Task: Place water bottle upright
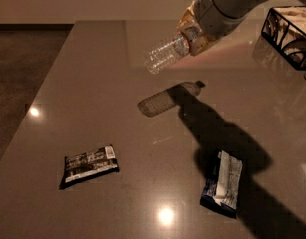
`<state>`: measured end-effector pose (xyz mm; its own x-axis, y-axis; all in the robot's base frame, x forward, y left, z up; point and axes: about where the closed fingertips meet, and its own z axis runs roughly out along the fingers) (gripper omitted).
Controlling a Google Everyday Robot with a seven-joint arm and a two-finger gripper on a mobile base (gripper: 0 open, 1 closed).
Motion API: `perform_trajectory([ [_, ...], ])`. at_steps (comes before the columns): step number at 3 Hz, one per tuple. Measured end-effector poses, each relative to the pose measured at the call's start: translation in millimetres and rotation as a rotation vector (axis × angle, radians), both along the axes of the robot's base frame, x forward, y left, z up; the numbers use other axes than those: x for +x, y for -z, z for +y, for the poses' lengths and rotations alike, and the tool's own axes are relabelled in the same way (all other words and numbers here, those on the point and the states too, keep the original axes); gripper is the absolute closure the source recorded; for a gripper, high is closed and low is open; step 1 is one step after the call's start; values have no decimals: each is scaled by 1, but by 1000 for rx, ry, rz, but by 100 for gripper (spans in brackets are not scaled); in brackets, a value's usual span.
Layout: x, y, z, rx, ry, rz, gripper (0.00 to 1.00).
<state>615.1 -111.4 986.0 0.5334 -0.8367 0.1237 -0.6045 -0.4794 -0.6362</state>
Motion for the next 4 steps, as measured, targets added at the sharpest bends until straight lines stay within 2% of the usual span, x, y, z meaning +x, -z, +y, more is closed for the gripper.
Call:
perform_trajectory([
  [1, 25, 3, 20, 49, 28, -104, 100],
  [2, 51, 0, 37, 33, 75, -231, 100],
  [3, 70, 8, 59, 7, 107, -308, 100],
  [4, 81, 25, 72, -18, 130, -365, 100],
])
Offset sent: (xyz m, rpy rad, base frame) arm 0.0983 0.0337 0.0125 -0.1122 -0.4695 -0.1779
